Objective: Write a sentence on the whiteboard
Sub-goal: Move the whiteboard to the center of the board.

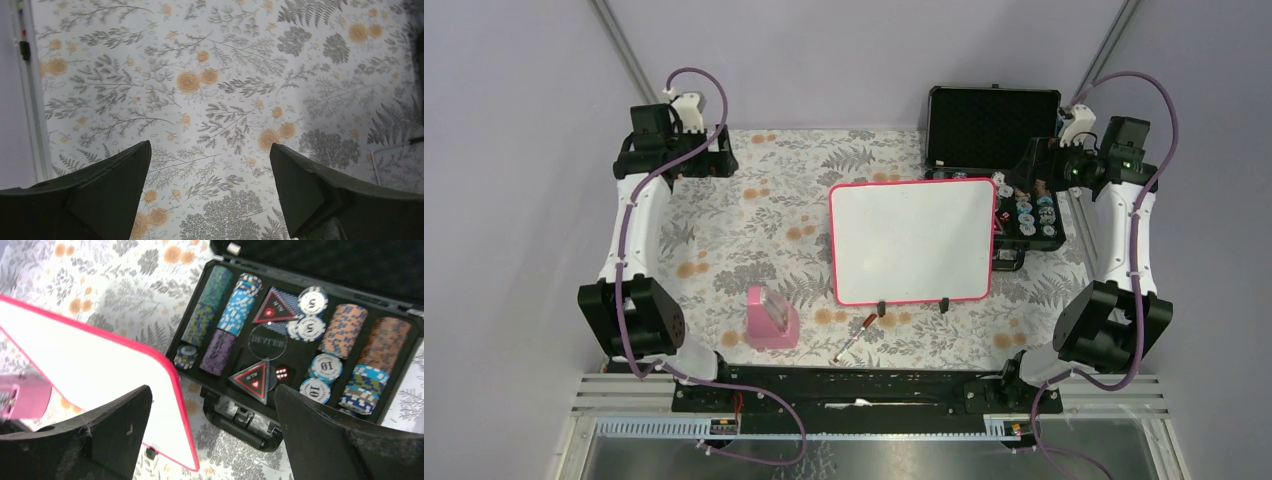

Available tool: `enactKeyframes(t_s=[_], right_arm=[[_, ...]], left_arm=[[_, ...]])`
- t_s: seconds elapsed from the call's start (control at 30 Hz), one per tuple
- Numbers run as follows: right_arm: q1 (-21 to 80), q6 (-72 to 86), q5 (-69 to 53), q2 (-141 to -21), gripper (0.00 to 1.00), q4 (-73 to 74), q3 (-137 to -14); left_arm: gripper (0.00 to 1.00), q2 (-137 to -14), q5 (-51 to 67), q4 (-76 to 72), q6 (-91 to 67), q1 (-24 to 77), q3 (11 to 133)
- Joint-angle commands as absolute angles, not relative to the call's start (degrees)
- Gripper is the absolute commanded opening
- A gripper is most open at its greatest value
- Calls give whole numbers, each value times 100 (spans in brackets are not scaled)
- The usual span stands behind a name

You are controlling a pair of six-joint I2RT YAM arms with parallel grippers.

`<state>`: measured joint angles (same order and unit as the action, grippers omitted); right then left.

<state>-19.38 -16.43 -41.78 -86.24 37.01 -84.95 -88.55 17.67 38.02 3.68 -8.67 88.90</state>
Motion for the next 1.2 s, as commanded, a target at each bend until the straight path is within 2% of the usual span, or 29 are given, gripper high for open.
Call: enactKeyframes(t_s=[0.0, 0.1, 0.2, 0.43, 0.53, 0.63, 0.67, 0.77, 0.87, 0.93, 1.07, 1.17], right_arm=[[-1898, -2201, -4713, -8449, 99, 4420, -8519], [-1810, -2378, -4441, -8336, 99, 4774, -8185], [-1495, -2396, -3717, -7931, 99, 4922, -7716], [-320, -2578, -1897, -6747, 99, 5318, -6717], [-42, -2571, -1912, -6541, 91, 5505, -6282], [658, -2351, -1431, -6500, 75, 5371, -5902], [780, -2336, -1386, -6546, 72, 5389, -5937], [1324, -2259, -1047, -6562, 66, 5251, -5827], [1836, -2298, -771, -6706, 66, 5245, -5744], [2152, -2308, -569, -6712, 66, 5140, -5655], [2390, -2136, -453, -6733, 64, 4935, -5682], [2390, -1915, -602, -6795, 64, 4985, -5934]], left_arm=[[99, -8512, 2391, 3821, 984, -570, 8885], [99, -8155, 2240, 3868, 1722, 304, 8589], [99, -7903, 1512, 3868, 2177, 1239, 8320], [99, -7971, 1423, 3827, 1724, 1529, 8422], [99, -7898, 1268, 3636, 1309, 1529, 8361], [99, -7750, 1089, 3388, 869, 1529, 8262], [99, -7715, 980, 3320, 714, 1529, 8253], [99, -7590, 653, 3196, 524, 1529, 8233], [99, -7467, 359, 3072, 390, 1529, 8177], [99, -7332, 677, 3042, 464, 1529, 8058], [99, -7220, 2836, 3824, 1925, 1771, 7951], [99, -7732, 2208, 5049, 3479, 2870, 8405]])
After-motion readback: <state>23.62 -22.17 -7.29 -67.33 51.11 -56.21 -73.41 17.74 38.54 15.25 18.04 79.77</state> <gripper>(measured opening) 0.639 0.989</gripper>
